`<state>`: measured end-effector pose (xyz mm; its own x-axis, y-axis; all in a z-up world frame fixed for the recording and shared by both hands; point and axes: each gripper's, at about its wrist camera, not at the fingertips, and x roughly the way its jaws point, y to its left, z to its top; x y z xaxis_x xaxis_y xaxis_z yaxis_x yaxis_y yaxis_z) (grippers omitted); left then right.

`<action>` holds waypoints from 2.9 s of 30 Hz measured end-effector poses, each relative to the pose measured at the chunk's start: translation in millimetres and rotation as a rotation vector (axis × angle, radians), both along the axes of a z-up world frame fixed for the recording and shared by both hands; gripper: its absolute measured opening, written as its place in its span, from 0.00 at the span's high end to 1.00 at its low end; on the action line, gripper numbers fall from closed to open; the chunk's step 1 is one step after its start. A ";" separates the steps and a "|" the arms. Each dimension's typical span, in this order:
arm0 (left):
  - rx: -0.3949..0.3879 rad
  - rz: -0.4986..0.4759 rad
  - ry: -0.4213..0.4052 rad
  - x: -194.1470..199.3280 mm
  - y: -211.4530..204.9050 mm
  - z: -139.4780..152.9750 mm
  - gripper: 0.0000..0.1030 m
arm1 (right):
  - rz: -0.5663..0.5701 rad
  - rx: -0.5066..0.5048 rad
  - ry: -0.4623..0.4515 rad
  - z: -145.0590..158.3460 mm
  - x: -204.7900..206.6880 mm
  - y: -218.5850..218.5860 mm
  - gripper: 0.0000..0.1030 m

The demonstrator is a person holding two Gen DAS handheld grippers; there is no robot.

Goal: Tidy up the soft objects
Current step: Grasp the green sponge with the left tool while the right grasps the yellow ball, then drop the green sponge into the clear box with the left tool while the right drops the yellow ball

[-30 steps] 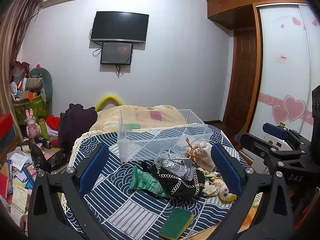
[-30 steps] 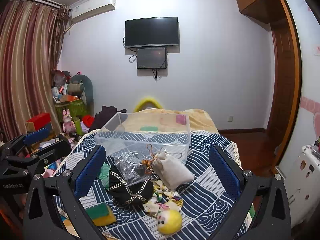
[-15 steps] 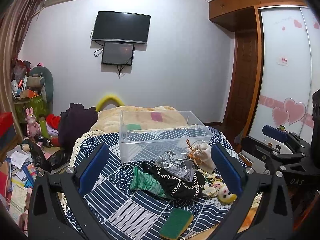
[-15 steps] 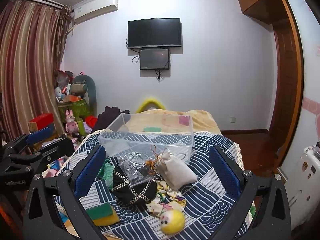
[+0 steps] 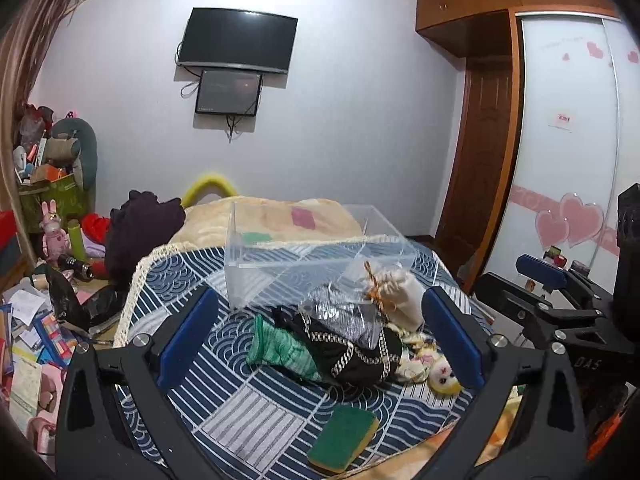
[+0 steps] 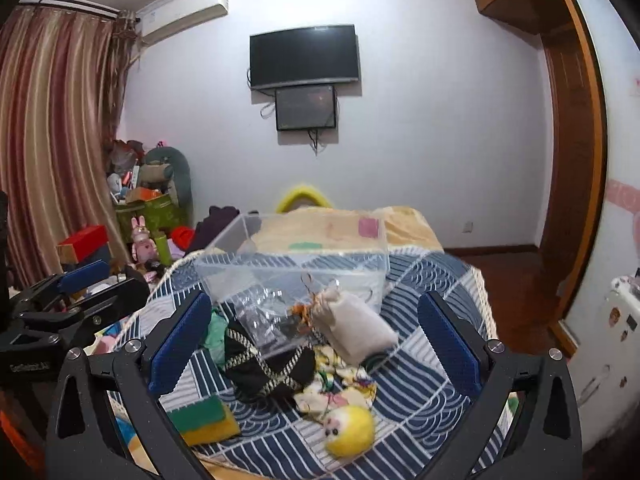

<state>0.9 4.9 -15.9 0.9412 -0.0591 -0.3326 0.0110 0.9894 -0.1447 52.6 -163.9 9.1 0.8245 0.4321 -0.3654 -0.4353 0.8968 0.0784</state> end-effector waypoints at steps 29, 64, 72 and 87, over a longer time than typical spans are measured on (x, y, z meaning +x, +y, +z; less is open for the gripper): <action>-0.079 -0.217 0.468 40.5 -21.7 -105.4 0.57 | 0.030 -0.050 0.444 -84.5 28.4 -21.0 0.66; 0.064 0.053 0.067 140.6 29.3 26.2 0.58 | 0.071 0.005 0.103 22.6 111.3 25.7 0.66; 0.099 0.074 0.173 198.9 32.3 6.8 0.58 | 0.068 -0.036 0.168 11.8 158.7 39.7 0.66; 0.116 0.027 0.280 217.6 21.5 -24.7 0.45 | 0.099 -0.164 0.280 -24.5 169.1 52.1 0.52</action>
